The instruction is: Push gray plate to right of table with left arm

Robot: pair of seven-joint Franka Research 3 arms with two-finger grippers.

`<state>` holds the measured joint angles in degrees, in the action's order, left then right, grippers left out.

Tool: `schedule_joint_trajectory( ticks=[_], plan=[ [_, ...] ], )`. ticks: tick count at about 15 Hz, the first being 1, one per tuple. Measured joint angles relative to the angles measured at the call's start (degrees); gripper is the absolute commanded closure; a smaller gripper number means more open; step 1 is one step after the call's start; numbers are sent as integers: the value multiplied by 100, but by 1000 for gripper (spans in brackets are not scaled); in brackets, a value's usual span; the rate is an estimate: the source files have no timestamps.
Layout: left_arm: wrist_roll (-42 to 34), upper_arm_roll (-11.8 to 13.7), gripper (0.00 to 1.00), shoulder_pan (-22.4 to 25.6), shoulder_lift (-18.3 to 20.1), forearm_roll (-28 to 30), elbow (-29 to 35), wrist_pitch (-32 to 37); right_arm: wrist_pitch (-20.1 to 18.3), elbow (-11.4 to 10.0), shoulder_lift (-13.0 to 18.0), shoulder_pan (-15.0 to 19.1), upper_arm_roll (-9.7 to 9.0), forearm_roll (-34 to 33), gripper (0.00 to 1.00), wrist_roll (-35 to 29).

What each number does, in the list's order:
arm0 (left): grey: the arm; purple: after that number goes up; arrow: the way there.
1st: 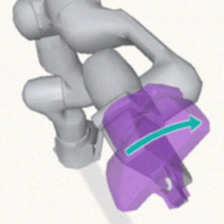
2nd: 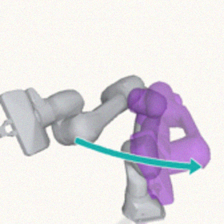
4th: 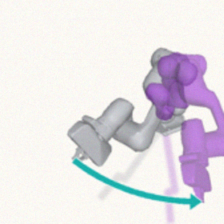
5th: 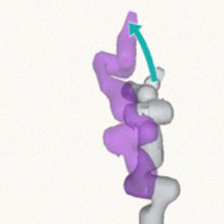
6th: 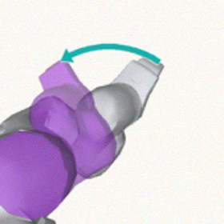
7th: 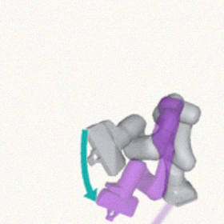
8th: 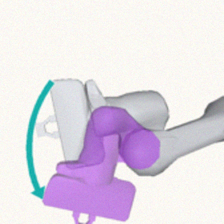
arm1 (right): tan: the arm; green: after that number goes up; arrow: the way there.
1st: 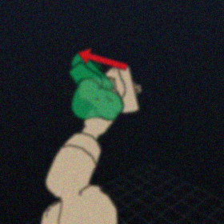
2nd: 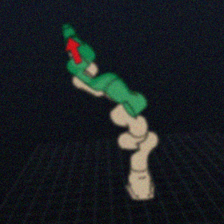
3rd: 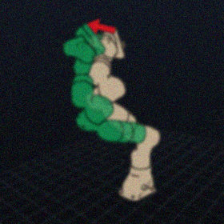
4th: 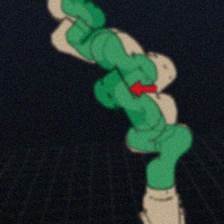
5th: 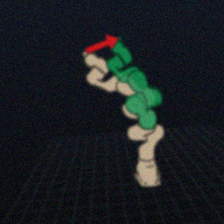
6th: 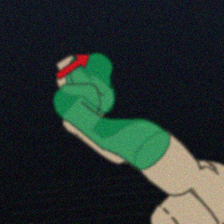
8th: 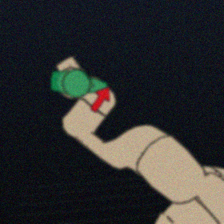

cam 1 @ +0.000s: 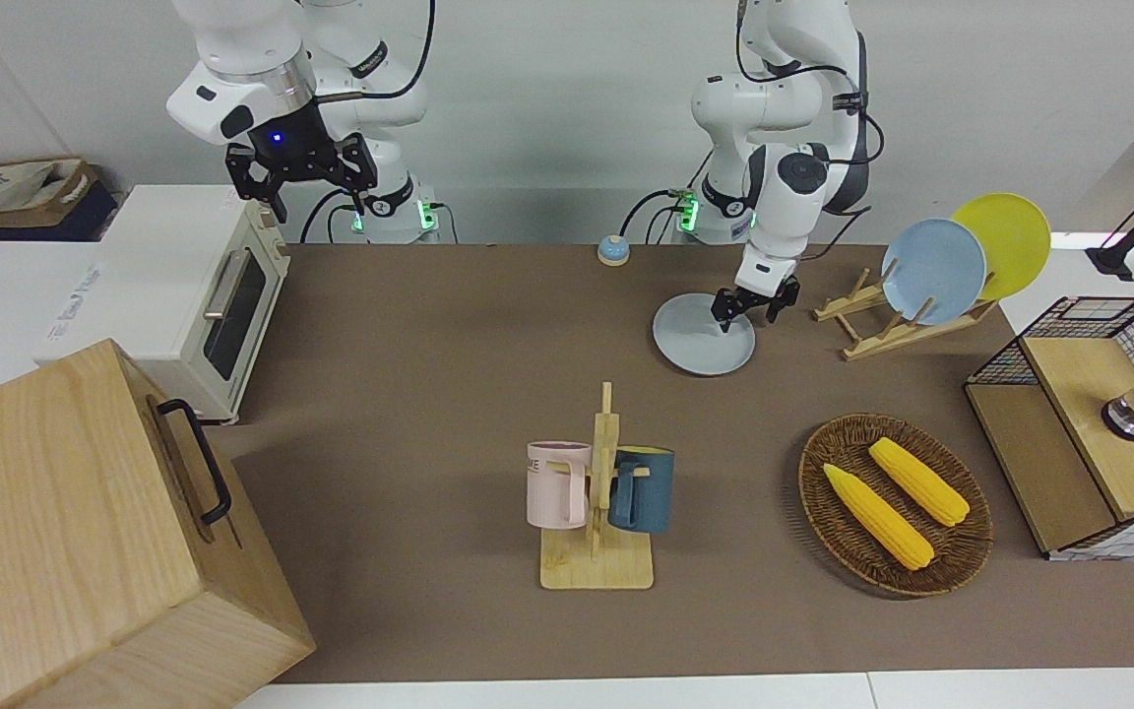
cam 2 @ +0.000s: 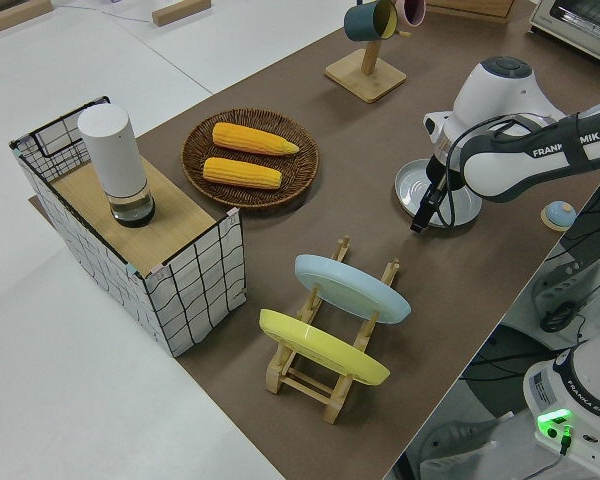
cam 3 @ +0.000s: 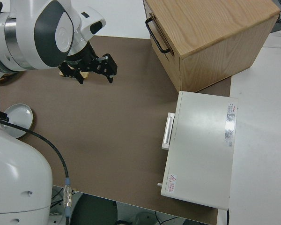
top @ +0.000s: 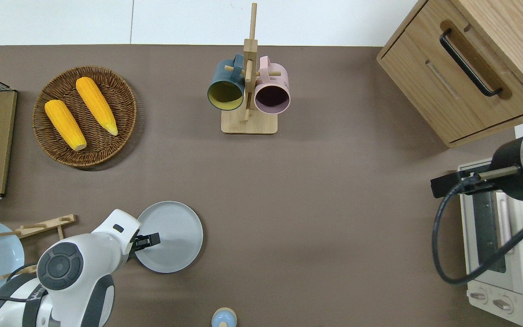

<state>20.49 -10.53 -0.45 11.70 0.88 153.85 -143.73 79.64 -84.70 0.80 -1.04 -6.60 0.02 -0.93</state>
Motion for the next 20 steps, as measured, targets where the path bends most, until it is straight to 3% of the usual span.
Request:
schedule_joint_trajectory(
  ticks=[2, 5, 20],
  plan=[
    [1, 4, 409, 2, -37, 0, 23, -64, 0, 0, 0, 0, 0, 0, 17, 0],
    [2, 7, 984, 6, -73, 0, 43, -134, 0, 0, 0, 0, 0, 0, 17, 0],
    [21, -1, 1000, 11, 12, 1, 54, -199, 0, 0, 0, 0, 0, 0, 17, 0]
  ],
)
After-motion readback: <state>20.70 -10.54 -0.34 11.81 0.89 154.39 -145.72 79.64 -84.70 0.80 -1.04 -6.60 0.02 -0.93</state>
